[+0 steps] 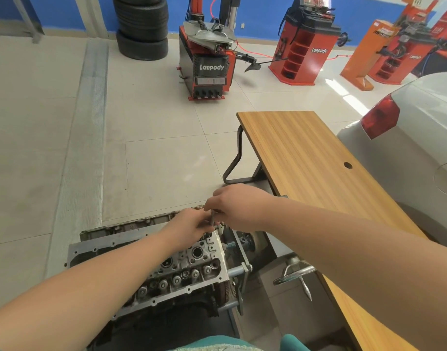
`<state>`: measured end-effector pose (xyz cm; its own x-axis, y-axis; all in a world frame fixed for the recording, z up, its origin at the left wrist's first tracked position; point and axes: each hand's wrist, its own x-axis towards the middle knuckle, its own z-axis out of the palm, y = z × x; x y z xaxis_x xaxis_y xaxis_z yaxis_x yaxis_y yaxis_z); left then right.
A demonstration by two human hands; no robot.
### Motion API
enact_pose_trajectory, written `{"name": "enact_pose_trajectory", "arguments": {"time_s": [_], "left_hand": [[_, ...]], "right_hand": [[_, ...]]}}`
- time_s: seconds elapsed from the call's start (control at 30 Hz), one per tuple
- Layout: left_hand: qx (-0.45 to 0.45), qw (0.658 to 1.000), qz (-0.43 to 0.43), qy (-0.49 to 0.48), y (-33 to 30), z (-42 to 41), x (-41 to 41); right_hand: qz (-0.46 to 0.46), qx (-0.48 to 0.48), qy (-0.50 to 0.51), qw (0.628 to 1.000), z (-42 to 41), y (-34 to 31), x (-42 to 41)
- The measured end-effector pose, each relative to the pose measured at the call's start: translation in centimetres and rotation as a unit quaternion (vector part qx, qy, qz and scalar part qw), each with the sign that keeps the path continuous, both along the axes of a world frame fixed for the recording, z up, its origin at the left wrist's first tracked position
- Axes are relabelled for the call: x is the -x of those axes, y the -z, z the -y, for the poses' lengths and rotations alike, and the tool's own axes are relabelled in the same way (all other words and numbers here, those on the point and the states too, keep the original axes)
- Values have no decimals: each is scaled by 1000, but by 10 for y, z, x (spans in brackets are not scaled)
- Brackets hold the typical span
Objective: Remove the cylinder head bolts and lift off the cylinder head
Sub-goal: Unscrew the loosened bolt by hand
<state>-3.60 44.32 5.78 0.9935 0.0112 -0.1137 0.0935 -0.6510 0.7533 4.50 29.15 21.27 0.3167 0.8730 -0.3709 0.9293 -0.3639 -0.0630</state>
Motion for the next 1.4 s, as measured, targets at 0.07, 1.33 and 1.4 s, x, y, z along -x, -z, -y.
{"name": "enact_pose_trajectory", "arguments": {"time_s": [0.07,1.33,1.4], "left_hand": [[27,999,14,-37,2,4,2],[56,995,-7,-78,-14,5,-5],[58,997,-32,-31,-15,1,-4]], "right_hand": [[28,9,62,998,-4,-3,5],[51,23,92,994,-18,2,8],[39,32,22,998,-15,-2,7]]}}
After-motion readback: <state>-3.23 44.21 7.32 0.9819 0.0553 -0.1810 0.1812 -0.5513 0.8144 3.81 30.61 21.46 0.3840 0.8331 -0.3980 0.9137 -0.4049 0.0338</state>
